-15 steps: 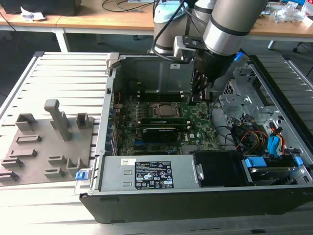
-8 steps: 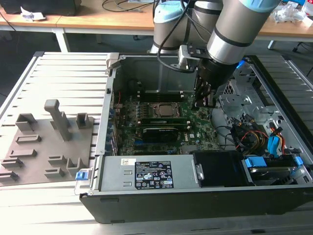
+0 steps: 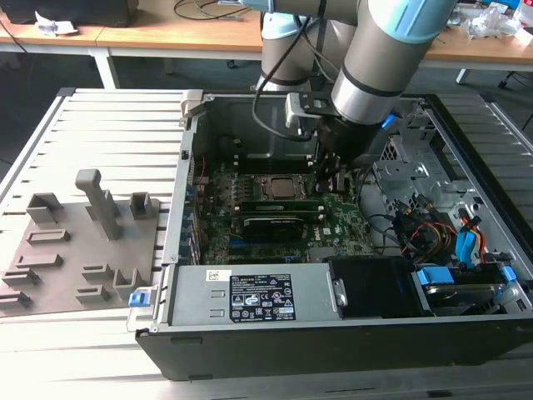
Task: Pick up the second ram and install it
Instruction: 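Press down the second ram until it locks into place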
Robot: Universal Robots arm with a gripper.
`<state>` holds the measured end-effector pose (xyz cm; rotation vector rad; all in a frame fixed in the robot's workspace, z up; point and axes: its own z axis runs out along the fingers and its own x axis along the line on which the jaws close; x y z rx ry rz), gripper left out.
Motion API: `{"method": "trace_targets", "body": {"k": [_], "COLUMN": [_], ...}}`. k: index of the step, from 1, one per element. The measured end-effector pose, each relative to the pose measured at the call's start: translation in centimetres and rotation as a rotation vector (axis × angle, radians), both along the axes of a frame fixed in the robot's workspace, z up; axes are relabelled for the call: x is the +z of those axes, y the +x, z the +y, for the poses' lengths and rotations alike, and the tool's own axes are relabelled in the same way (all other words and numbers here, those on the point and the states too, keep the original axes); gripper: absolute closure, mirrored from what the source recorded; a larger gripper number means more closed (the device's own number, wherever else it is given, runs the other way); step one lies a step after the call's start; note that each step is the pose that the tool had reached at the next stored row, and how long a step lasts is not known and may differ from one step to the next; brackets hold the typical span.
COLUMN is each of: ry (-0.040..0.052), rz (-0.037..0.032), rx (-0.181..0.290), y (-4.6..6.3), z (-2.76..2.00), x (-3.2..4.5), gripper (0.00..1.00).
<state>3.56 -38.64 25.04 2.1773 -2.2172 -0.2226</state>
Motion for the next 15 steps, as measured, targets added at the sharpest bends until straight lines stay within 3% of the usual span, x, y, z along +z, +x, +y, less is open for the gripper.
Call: {"method": "trace_targets", "body": {"k": [4,10,13,15], "ry": [0.0001,-0.0001,0.0024,0.0015], "rz": [0.0000,0.0001,-0.0002,-0.0001], "rx": [0.012,0.012,0.012,0.012], "y": [0.0,0.0,0.0,0.0], "z": [0.00,-0.01,0.02,0.00], "x": [-1.44,-2.33,-2.26,-1.69], "gripper": [0.89,0.89,0.89,0.89]}}
